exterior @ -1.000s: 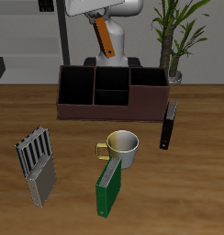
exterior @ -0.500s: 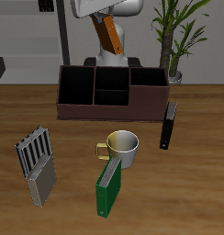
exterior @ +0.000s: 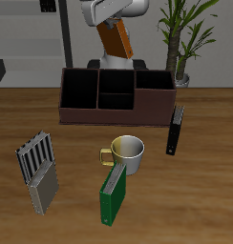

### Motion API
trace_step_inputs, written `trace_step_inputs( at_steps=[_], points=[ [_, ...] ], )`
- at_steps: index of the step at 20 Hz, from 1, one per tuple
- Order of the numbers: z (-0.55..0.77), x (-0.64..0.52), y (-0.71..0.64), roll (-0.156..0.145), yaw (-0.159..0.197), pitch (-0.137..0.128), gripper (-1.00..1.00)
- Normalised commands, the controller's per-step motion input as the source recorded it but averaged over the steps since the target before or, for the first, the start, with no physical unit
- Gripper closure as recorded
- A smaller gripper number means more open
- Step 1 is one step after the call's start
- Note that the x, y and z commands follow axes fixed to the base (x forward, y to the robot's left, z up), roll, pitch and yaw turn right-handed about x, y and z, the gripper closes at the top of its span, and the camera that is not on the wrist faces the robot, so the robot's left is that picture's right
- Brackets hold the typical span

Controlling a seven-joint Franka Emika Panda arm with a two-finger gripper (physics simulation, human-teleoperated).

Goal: Place the orange book into the back desk caddy's back compartment

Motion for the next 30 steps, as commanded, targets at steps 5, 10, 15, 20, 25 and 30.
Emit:
trace_step_inputs(
  at_steps=[5,10,15,20,25,30],
  points=[
    [0.11,0.14,-0.06,-0.043,0.201,-0.018,1.00],
    [0.13,0.13,-0.08,-0.039,0.187,-0.031,1.00],
    [-0.05,0.10,0.01,-0.006,0.165,-0.002,1.00],
    [-0.18,0.00,0.15,0.011,0.231,0.001,1.00],
    [-0.12,-0.07,0.07,0.008,0.170,0.002,1.00],
    [-0.14,-0.01,-0.02,-0.015,0.114,0.031,1.00]
  ],
)
